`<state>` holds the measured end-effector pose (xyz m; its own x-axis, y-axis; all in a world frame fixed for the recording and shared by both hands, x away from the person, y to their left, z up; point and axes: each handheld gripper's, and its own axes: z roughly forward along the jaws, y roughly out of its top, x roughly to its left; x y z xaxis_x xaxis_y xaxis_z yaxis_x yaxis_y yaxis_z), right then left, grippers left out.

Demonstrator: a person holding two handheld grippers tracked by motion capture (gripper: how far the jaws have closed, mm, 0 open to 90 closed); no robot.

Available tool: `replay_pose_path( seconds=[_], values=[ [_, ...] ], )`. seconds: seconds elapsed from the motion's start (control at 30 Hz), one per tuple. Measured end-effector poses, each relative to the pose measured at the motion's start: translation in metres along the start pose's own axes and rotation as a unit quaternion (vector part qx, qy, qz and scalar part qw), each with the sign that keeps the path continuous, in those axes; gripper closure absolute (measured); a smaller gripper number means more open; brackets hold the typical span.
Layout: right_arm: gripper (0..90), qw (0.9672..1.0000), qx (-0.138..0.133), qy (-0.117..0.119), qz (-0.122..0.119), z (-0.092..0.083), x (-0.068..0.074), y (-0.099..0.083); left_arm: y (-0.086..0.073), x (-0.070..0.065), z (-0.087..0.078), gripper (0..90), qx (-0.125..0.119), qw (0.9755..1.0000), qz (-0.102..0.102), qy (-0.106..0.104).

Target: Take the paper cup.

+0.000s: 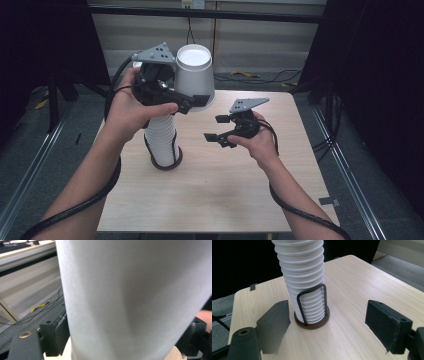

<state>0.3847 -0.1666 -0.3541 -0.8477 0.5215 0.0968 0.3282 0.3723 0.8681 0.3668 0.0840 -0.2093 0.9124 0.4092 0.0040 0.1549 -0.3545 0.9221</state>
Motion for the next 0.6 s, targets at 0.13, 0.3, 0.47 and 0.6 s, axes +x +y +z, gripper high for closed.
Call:
replay_pose_path(
  seconds=[0.13, 0.3, 0.47, 0.6],
  values=[
    [19.5, 1.0, 0.002, 0.001, -0.005, -0.005, 0.0, -0.004, -0.007, -0.001, 0.007, 15.9, 0.018, 0.9998, 0.006, -0.001],
    [19.5, 0.9999, 0.011, 0.0, -0.011, -0.008, -0.001, -0.01, -0.016, -0.002, 0.016, 15.9, 0.039, 0.9992, 0.004, -0.001],
    [19.5, 0.9998, 0.016, 0.004, -0.015, -0.014, -0.003, -0.016, -0.026, -0.005, 0.024, 15.9, 0.059, 0.9982, 0.006, -0.004],
    [19.5, 0.9996, 0.019, 0.002, -0.019, -0.019, -0.004, -0.02, -0.037, -0.006, 0.033, 15.9, 0.085, 0.9963, 0.01, -0.006]
  ],
)
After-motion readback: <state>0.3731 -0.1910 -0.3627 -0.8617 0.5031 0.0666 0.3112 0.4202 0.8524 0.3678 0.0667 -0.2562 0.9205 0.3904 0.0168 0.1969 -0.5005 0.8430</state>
